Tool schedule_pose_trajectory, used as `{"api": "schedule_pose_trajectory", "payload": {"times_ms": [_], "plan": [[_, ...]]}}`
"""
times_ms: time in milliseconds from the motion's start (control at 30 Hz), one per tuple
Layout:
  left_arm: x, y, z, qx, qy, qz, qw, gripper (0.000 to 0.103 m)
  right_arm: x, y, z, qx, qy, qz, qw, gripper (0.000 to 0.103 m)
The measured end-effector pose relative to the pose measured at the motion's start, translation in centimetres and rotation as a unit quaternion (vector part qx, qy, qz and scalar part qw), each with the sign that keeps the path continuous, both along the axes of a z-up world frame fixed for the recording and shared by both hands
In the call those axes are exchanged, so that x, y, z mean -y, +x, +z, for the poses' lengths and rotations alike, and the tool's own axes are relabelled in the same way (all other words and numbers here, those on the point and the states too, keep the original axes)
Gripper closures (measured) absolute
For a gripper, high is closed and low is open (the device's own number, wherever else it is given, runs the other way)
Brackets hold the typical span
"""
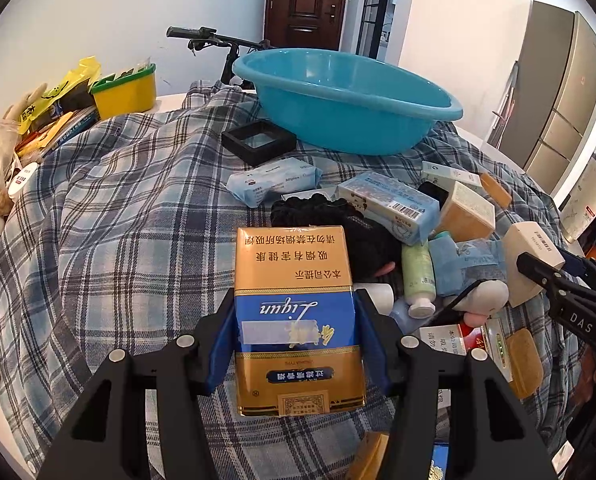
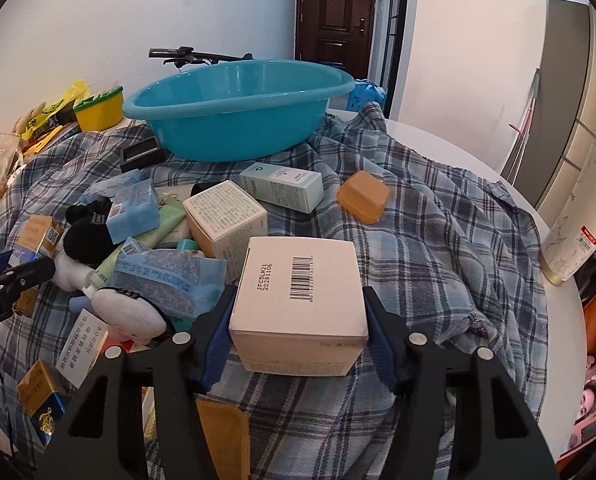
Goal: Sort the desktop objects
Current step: 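Lift both held boxes up off the shirt toward the basin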
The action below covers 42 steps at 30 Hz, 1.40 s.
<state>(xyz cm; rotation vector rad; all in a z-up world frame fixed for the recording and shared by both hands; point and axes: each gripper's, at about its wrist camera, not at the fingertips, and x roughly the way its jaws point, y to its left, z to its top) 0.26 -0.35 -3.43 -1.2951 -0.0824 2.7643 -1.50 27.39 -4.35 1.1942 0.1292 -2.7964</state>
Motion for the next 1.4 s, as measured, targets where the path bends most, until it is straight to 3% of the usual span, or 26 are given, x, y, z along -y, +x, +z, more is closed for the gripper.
{"api": "schedule_pose_trajectory", "payload": {"times_ms": [467, 933, 1200, 1400], "plan": [[-0.3, 0.1, 0.2, -0.002, -0.002, -0.003, 1.0000, 0.045, 0.1, 0.3, 0.7, -0.012, 0.006, 0.001, 1.000, 0.046], [-0.5, -0.2, 0.5, -0.009, -0.004, -0.006, 0.9999, 0.045, -3.0, -0.1, 2.5, -0.037, 0.013, -0.050, 0.998, 0.046], [-1.1, -0.4, 1.1, -0.021, -0.001, -0.014, 0.9997, 0.045, 0.3, 0.8, 3.1, -0.058, -0.008, 0.000, 0.998, 0.046], [-1.6, -0.2, 2.3, -0.054, 0.010, -0.027, 0.9981, 0.045, 2.7, 1.3, 4.0, -0.075, -0.013, 0.030, 0.997, 0.046]]}}
